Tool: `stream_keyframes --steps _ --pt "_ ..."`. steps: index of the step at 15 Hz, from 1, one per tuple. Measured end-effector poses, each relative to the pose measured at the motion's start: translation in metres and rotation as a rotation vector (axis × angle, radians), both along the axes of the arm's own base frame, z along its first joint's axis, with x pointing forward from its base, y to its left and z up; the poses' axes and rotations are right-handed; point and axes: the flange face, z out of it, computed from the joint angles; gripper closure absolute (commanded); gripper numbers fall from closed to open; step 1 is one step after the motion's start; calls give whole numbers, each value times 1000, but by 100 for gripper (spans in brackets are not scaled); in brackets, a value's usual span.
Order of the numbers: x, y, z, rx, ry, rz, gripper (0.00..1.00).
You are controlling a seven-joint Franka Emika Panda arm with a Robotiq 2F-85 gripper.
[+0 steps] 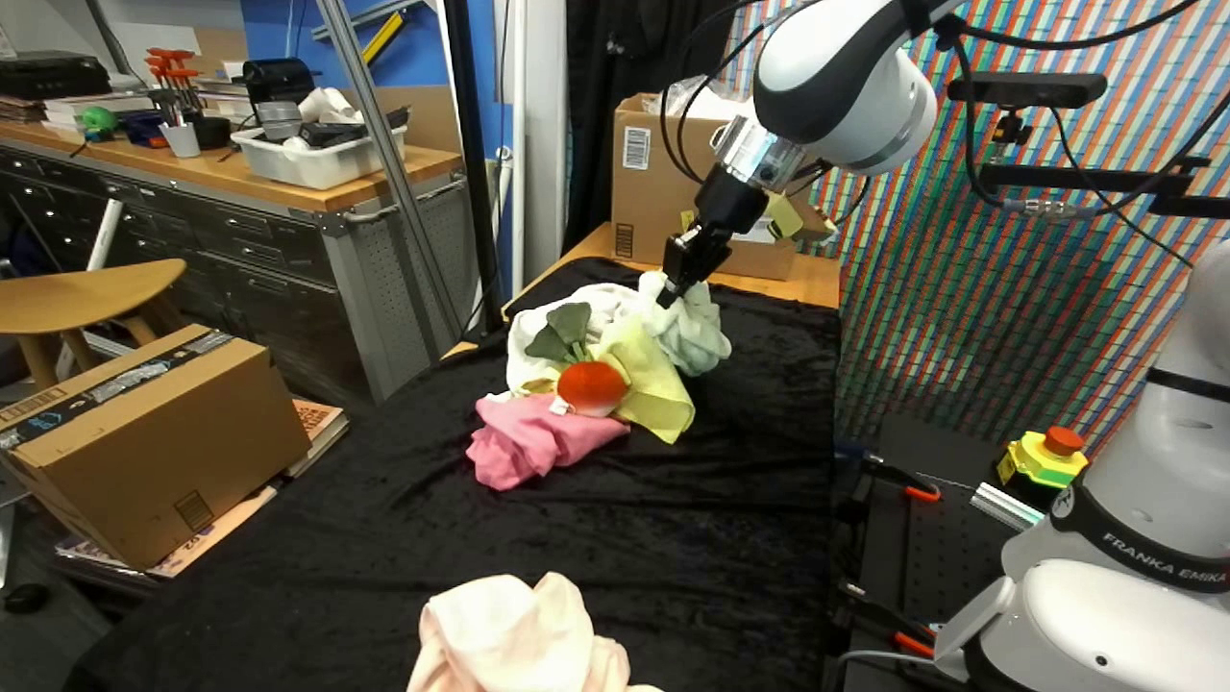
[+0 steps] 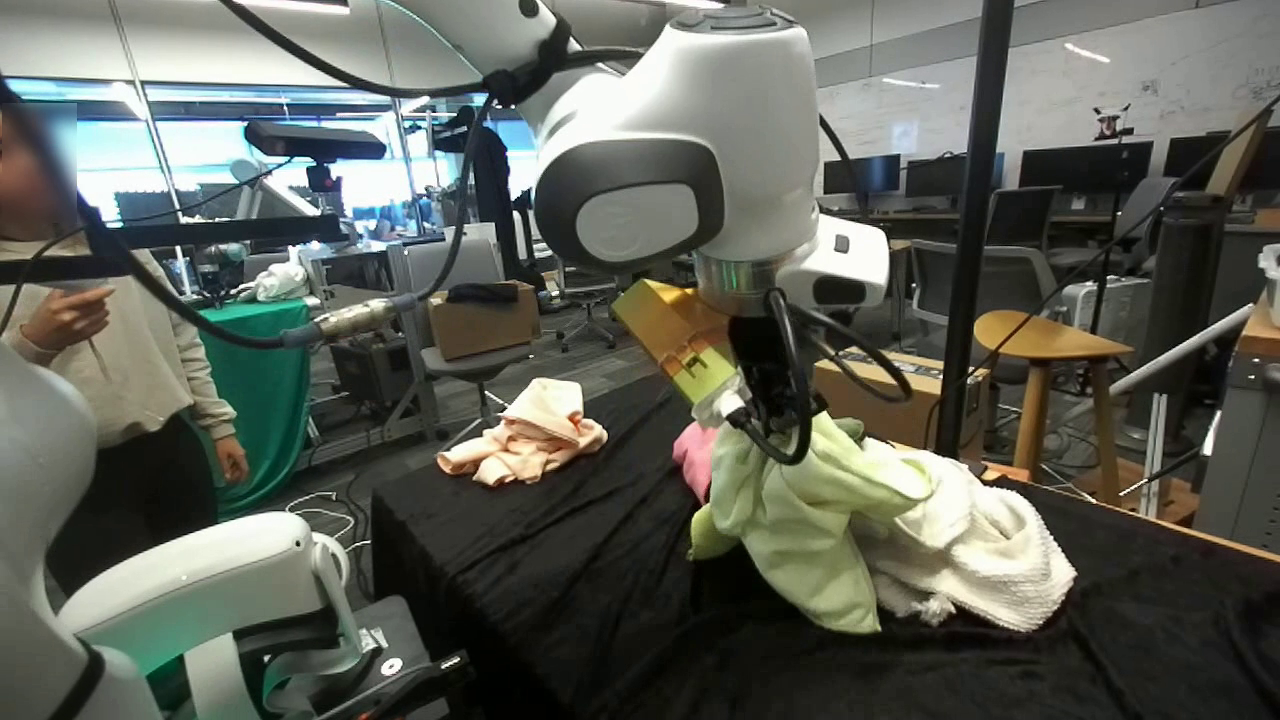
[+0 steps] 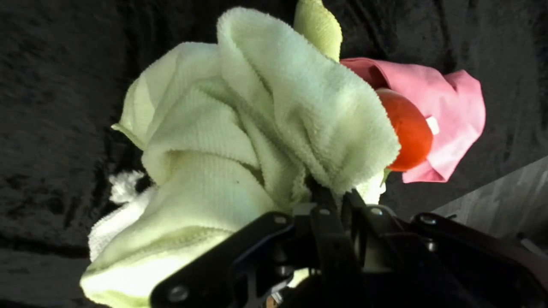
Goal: Heap up the things on the table into a pile
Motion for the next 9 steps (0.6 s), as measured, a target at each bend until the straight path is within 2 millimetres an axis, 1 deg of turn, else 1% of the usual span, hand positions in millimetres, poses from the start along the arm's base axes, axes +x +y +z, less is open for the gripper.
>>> stream_keyframes --steps 5,7,9 --pt "19 32 30 -27 -55 101 93" --pt "25 40 38 -45 -70 134 93" --pt "32 44 41 -67 -75 154 93"
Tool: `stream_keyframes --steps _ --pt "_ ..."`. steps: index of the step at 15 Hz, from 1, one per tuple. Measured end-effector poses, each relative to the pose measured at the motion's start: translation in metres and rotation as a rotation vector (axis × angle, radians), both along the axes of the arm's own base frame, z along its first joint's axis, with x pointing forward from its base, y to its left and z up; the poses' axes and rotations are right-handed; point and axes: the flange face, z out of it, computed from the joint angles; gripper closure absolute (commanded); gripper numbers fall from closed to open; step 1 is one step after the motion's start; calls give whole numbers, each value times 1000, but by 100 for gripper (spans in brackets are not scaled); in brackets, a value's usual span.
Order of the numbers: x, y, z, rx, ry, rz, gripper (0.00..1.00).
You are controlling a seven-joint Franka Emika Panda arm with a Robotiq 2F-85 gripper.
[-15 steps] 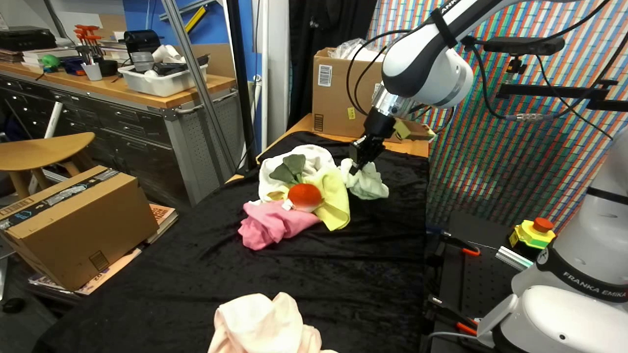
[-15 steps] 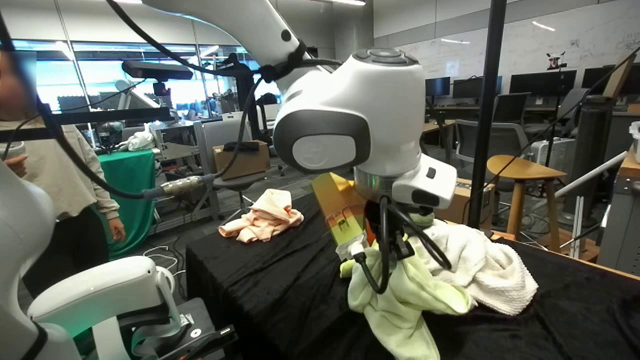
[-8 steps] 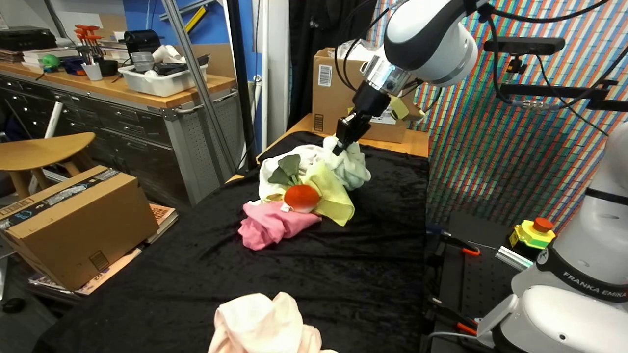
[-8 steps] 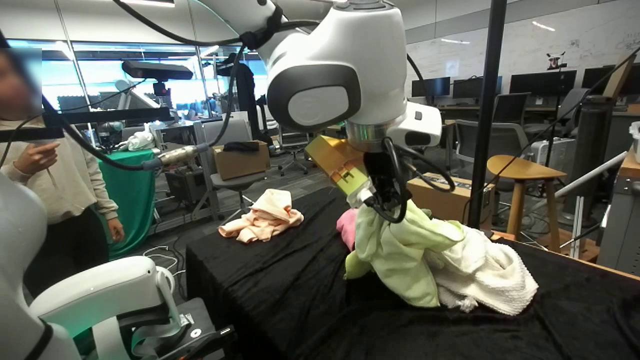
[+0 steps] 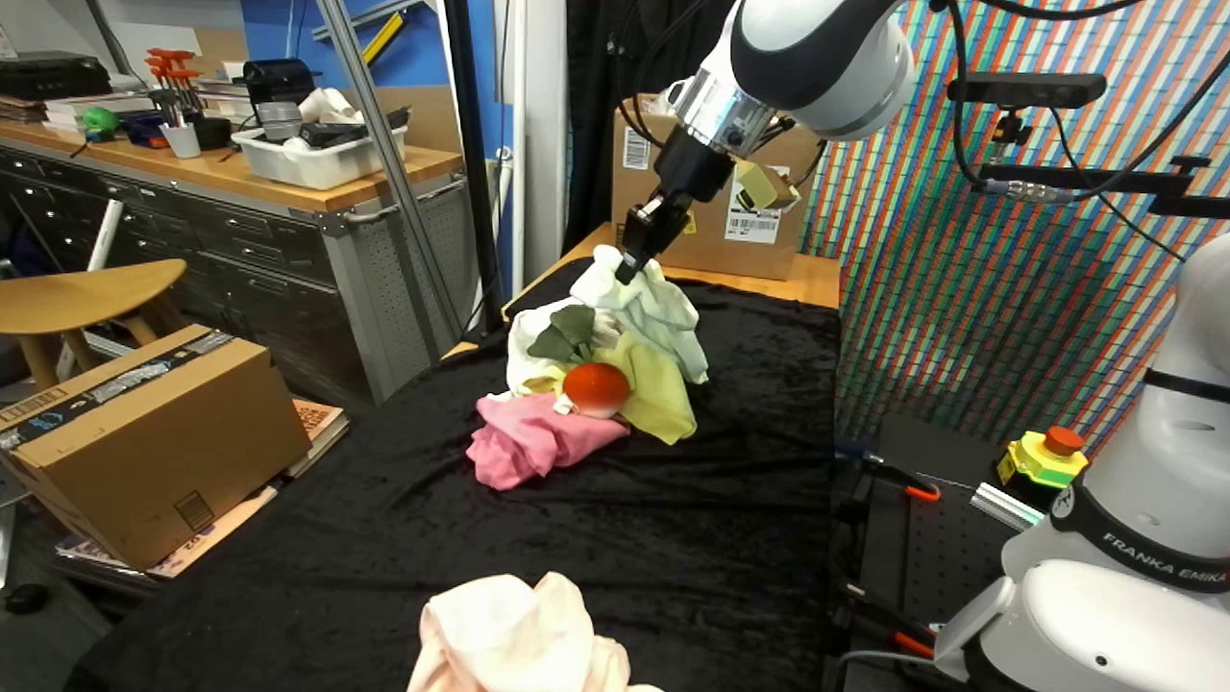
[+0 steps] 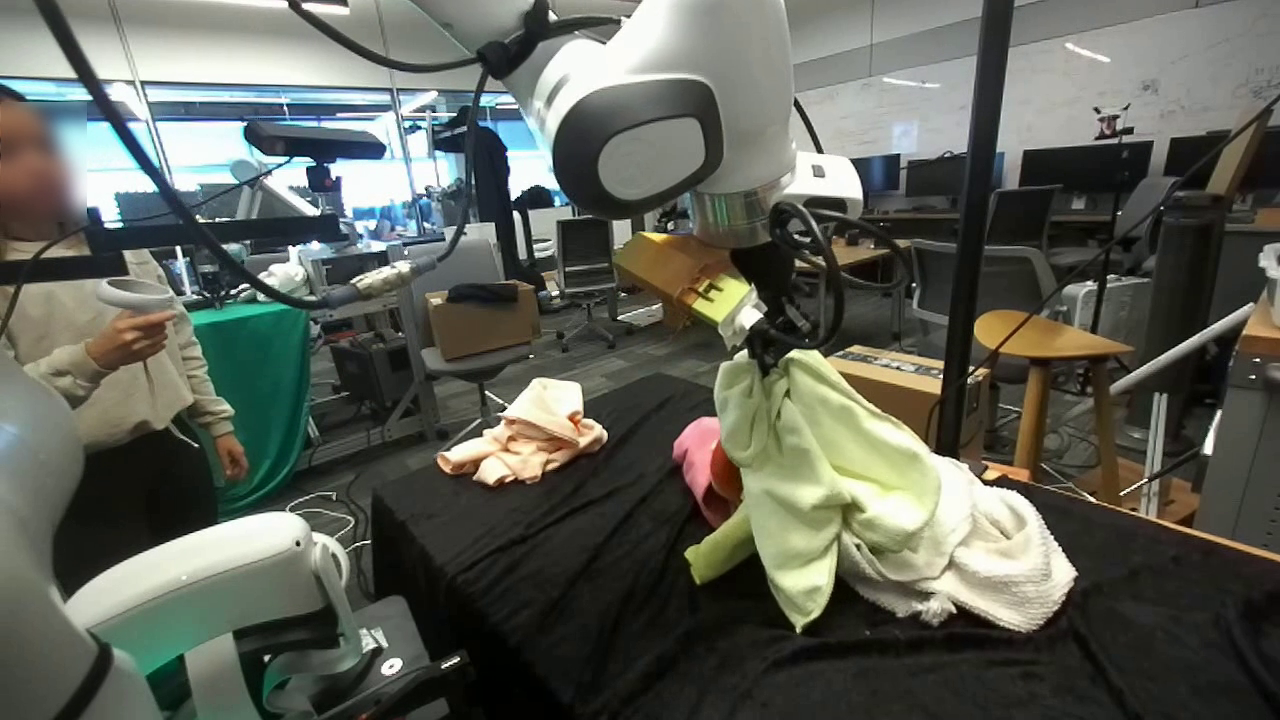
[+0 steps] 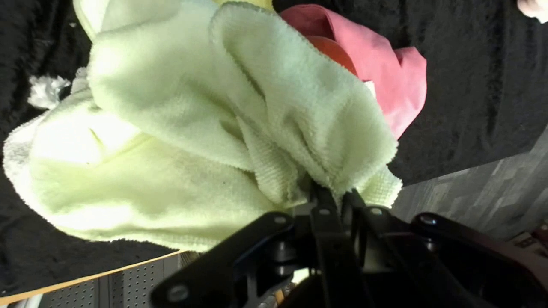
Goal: Heap up the things on the table into a pile
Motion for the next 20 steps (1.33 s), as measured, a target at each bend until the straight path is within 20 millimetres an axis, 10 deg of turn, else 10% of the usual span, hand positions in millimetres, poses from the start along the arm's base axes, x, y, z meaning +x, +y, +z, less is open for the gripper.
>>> stream_keyframes --steps 6,16,20 --pt "33 8 -26 -53 39 -7 92" --pt "71 27 -75 -196 120 -61 7" --pt "74 36 -63 -234 103 -51 0"
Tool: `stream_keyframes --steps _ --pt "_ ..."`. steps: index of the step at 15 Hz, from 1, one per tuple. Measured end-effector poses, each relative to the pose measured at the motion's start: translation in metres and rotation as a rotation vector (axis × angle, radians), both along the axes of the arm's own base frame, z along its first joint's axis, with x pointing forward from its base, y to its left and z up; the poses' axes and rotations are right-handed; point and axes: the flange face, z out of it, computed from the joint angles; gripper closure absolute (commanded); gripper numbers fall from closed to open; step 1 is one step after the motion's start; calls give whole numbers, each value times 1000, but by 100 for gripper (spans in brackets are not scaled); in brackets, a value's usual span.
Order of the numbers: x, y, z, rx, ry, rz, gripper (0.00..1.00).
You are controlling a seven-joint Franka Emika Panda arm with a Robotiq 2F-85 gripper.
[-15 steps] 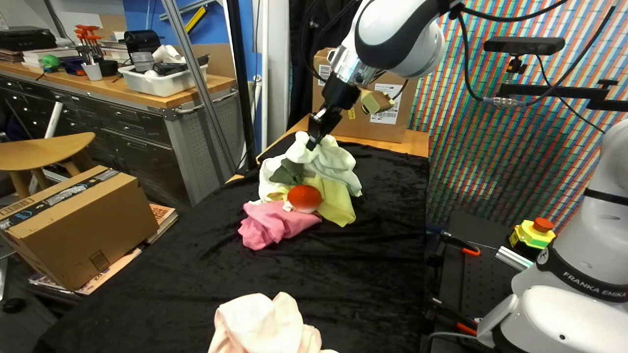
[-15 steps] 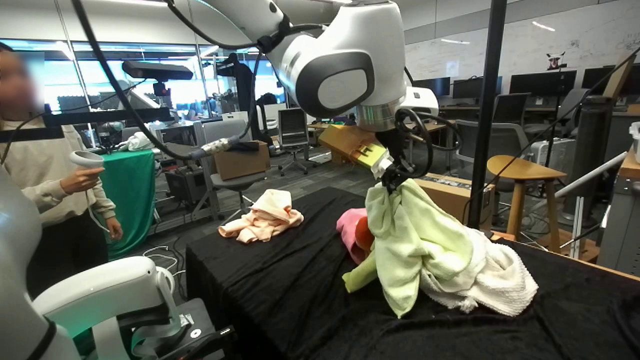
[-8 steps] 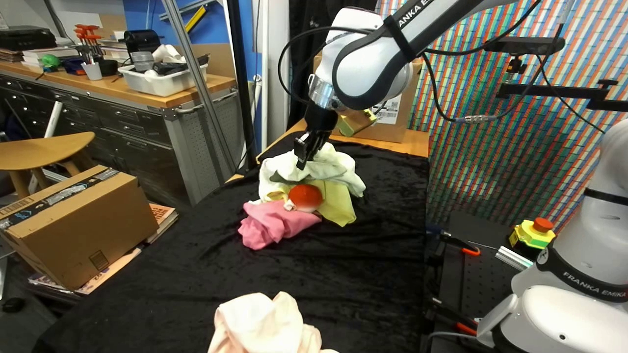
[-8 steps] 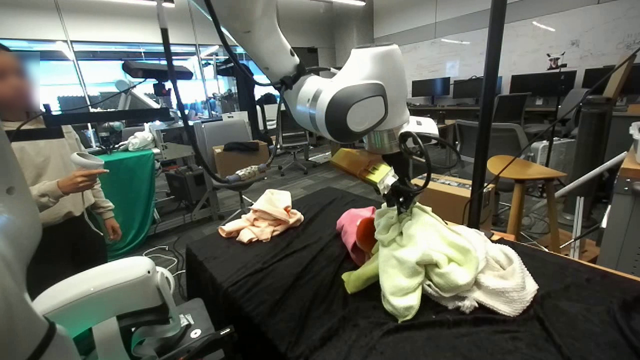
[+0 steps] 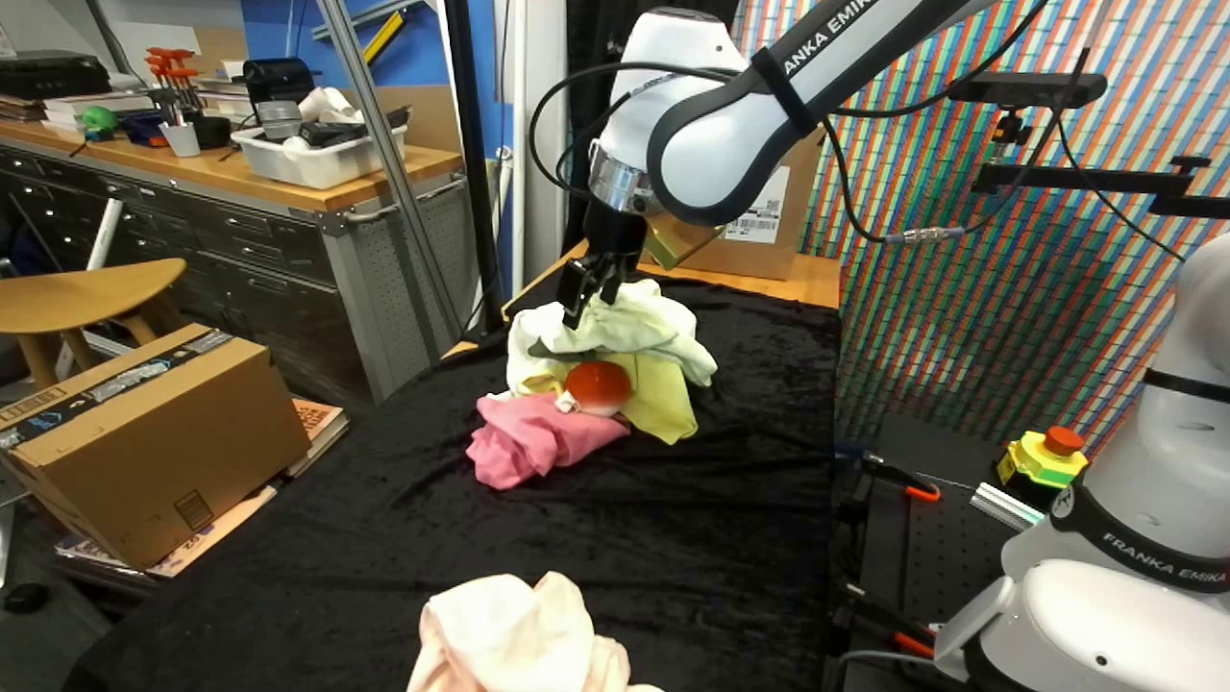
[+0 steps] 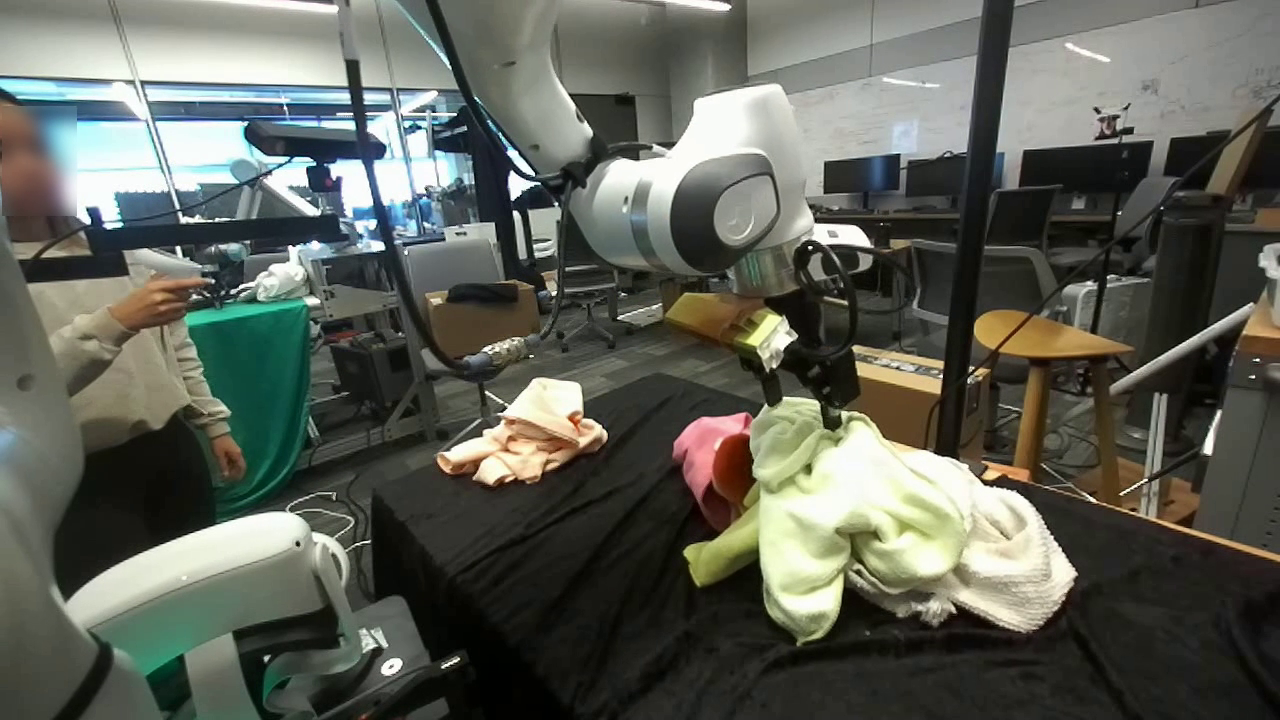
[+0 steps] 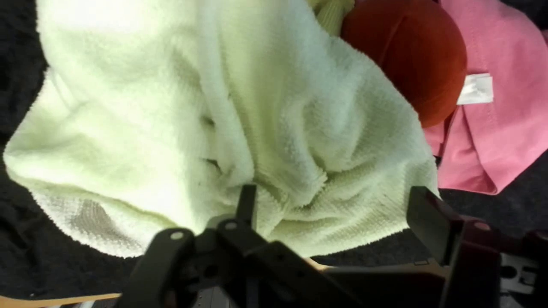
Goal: Heap up the things on the table into a pile
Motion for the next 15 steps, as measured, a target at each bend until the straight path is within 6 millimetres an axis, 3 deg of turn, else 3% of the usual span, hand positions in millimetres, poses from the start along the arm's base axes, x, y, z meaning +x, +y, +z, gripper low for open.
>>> stream_keyframes --steps 4,8,11,15 --pt "-4 25 33 -18 -14 51 0" --pt "-20 69 56 -29 13 135 0" --pt "-37 112 49 -46 85 220 0" --pt "-60 163 18 -75 200 337 0"
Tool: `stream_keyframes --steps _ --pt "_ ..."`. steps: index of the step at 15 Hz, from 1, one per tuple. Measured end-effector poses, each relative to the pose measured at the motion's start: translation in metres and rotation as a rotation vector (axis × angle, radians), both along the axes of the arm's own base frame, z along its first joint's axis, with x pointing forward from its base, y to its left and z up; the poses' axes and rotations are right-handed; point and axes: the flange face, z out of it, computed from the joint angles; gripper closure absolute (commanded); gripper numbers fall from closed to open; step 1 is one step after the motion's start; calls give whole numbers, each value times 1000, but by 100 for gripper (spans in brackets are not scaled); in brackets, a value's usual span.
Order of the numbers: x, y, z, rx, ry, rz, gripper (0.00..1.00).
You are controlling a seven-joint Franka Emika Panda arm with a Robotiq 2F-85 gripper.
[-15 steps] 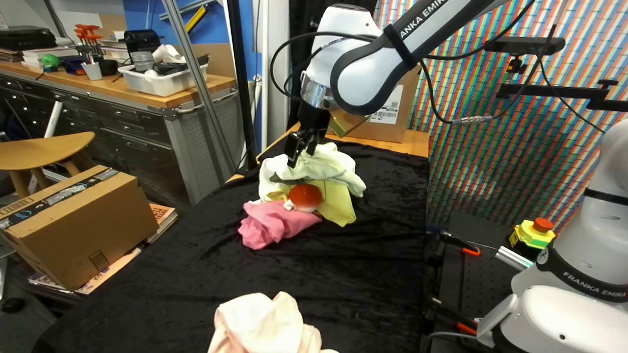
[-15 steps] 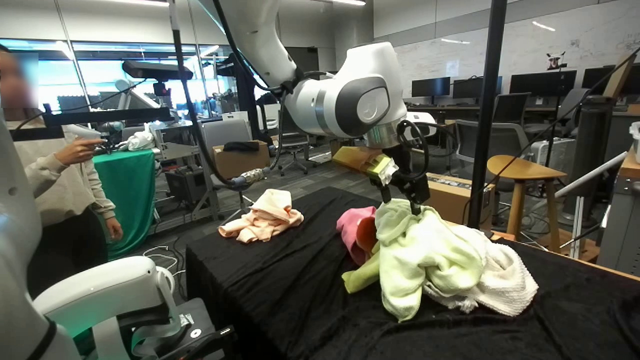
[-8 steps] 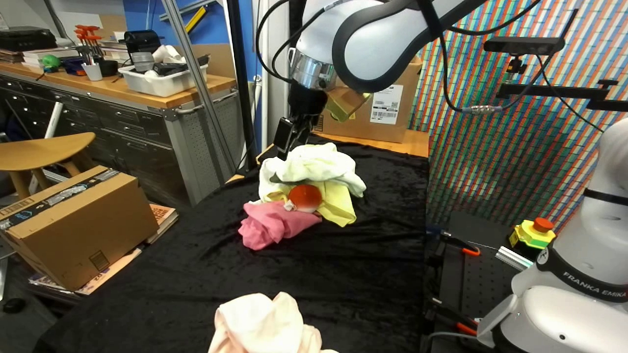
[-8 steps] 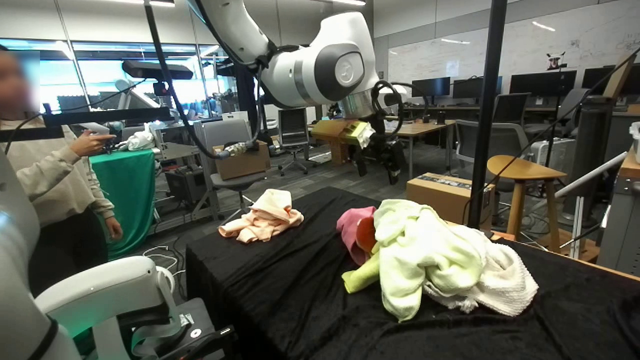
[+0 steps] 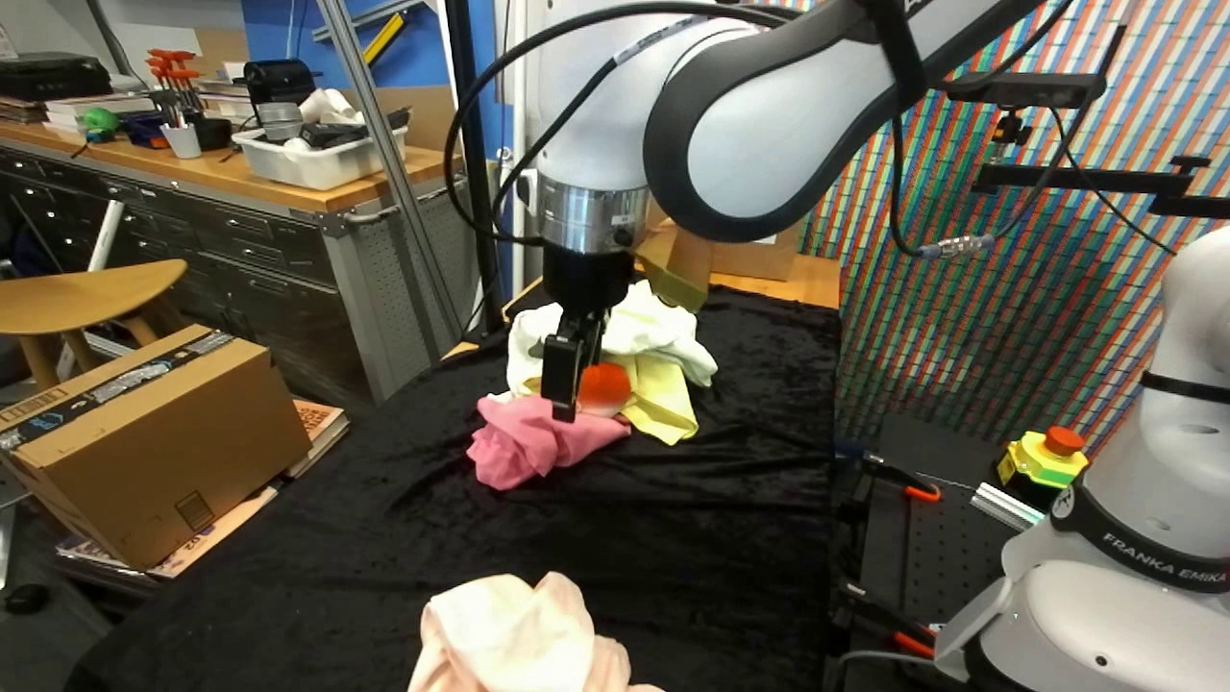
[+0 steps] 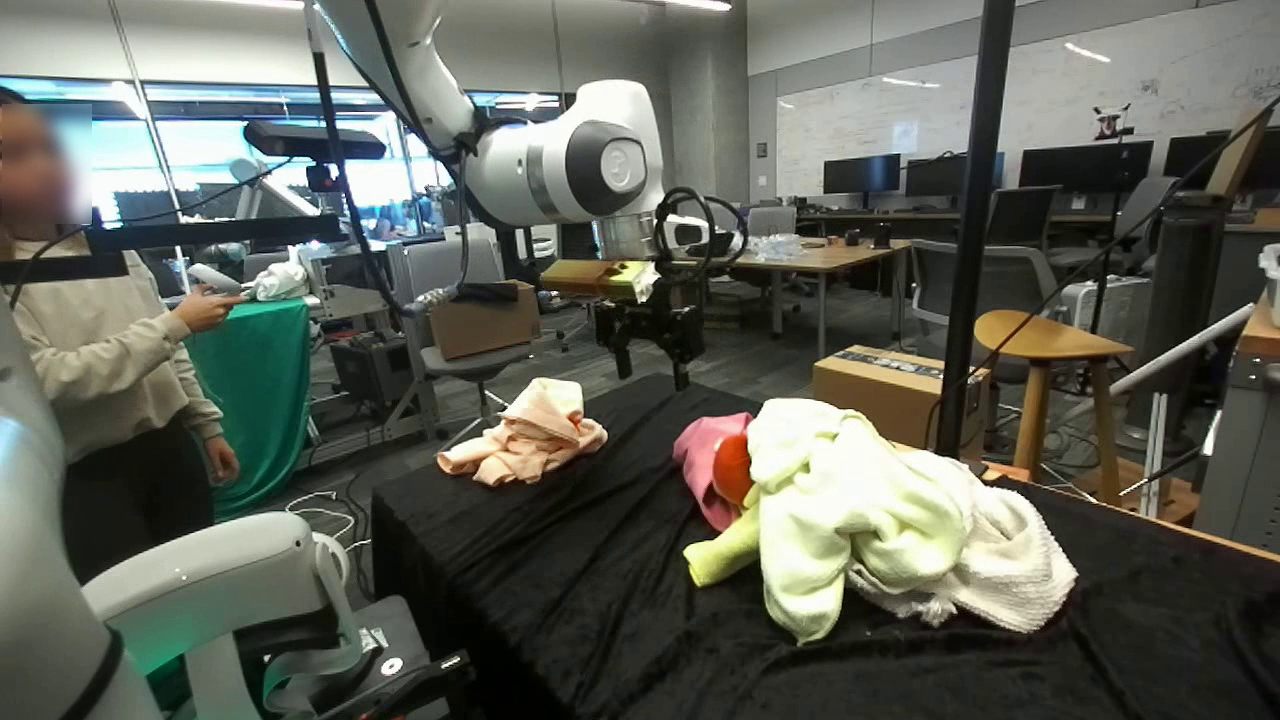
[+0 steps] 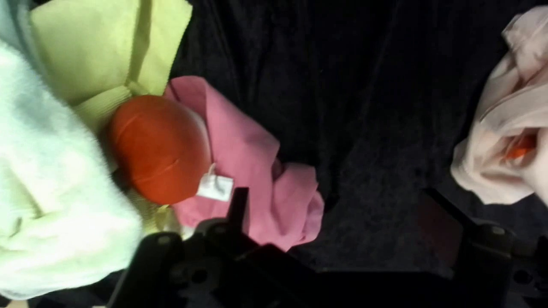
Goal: Heap up the things on the table into a pile
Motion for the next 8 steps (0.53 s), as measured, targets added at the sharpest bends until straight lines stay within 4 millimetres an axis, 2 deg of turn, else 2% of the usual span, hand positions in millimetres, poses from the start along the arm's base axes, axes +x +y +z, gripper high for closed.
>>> stream_keyframes --steps 4,8 --pt "-15 40 -28 -11 62 115 0" --pt "-21 75 -39 11 76 195 0"
